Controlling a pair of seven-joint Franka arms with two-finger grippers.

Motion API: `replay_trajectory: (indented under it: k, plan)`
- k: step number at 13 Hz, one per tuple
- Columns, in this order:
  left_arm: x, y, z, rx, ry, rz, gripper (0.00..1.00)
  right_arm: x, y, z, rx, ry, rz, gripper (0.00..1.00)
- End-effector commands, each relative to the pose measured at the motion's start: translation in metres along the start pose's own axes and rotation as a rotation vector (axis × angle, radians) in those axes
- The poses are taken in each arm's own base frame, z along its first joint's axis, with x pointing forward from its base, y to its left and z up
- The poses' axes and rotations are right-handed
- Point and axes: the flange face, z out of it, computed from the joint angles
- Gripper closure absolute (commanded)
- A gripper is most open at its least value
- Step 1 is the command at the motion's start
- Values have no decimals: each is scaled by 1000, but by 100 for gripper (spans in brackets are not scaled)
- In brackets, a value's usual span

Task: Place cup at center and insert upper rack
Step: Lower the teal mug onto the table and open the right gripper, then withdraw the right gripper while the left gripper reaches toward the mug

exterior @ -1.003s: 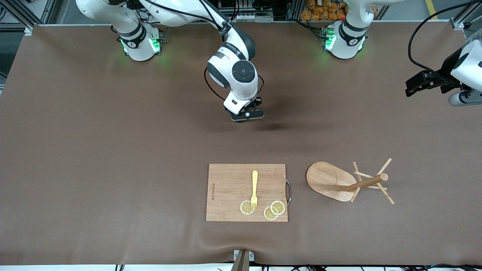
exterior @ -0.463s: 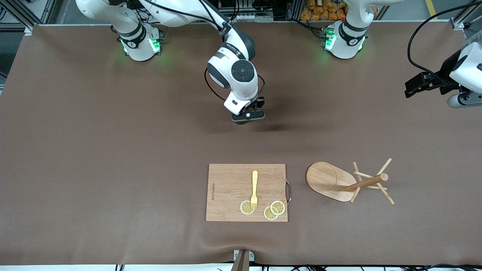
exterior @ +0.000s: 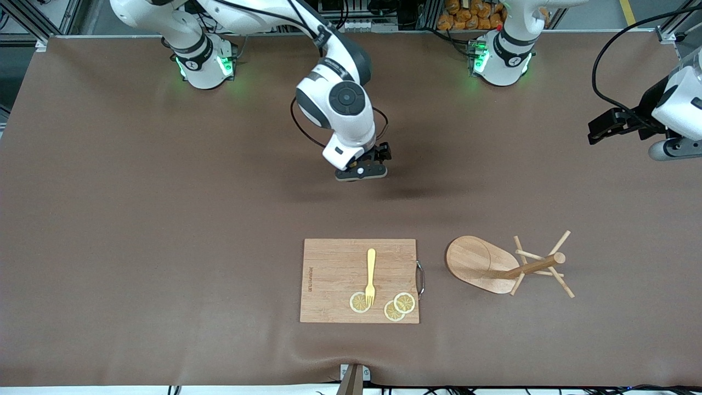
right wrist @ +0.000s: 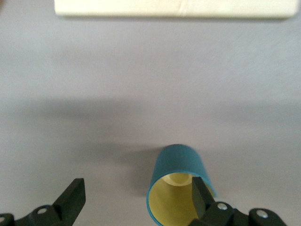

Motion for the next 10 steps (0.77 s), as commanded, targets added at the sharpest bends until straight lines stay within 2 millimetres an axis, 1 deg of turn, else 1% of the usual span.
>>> replay_trajectory:
  k: [1, 3, 4, 6, 7, 9, 10]
  plan:
    - [6, 1, 2, 0, 2, 18, 0, 21, 51, -97, 16, 11, -78, 0]
    - [6, -1, 1, 1, 5, 18, 0, 39, 103, -147, -5, -7, -140, 0]
    - [5, 0, 0, 1, 8, 19, 0, 46, 131, -169, -15, -18, -130, 0]
    - [1, 4, -4, -3, 15, 28, 0, 59, 188, -216, -23, 3, -53, 0]
    - [-1, 10, -7, -15, 18, 42, 0, 65, 216, -239, -13, 33, -17, 0]
    - [-7, 20, -12, -52, 21, 61, 0, 68, 269, -282, -5, 77, 33, 0]
    - [-11, 41, -13, -80, 19, 93, 0, 69, 300, -302, -5, 97, 49, 0]
